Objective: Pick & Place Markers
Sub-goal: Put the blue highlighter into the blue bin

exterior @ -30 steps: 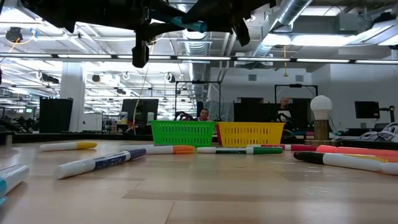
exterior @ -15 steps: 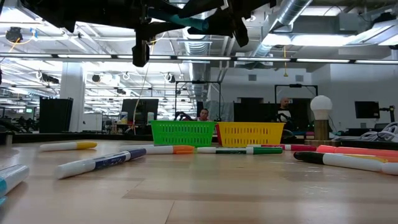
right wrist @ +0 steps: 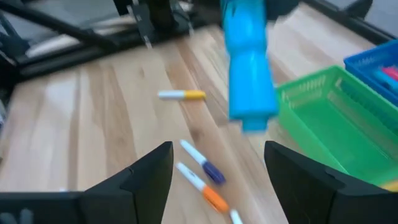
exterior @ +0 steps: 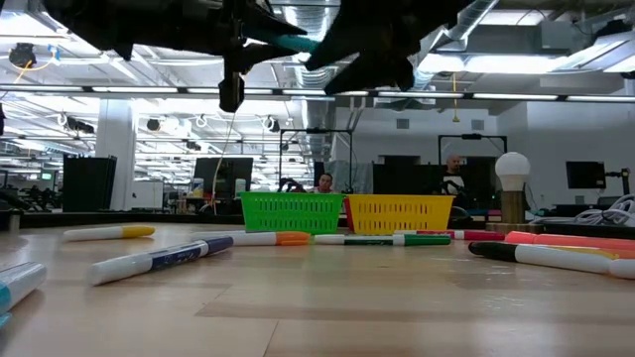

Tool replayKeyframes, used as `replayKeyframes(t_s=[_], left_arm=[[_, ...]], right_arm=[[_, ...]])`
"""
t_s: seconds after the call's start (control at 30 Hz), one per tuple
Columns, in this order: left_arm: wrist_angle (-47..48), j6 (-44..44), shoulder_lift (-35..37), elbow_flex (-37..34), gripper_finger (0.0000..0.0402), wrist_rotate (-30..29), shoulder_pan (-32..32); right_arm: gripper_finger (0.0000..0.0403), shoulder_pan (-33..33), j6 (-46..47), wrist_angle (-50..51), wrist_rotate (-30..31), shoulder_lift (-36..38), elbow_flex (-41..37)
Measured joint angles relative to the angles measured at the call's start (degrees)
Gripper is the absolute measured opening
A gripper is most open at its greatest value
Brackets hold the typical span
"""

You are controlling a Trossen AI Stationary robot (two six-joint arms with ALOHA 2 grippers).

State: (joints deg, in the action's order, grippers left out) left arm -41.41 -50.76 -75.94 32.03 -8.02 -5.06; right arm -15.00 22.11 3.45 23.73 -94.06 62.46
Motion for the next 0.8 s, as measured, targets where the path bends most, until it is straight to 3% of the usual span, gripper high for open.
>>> replayKeyframes(t_s=[0.33, 0.8], left_arm=[[0.0, 5.4, 0.0, 0.0, 0.0083, 2.1, 10.2], [-0.3, 20.9, -0.5, 0.1, 0.0078, 2.5, 32.0]], right_arm=[[0.0244, 0.0, 11.1, 10.2, 0.3, 0.0, -1.9], [0.0244, -1.9, 40.8, 11.4, 0.4, 0.1, -10.4]])
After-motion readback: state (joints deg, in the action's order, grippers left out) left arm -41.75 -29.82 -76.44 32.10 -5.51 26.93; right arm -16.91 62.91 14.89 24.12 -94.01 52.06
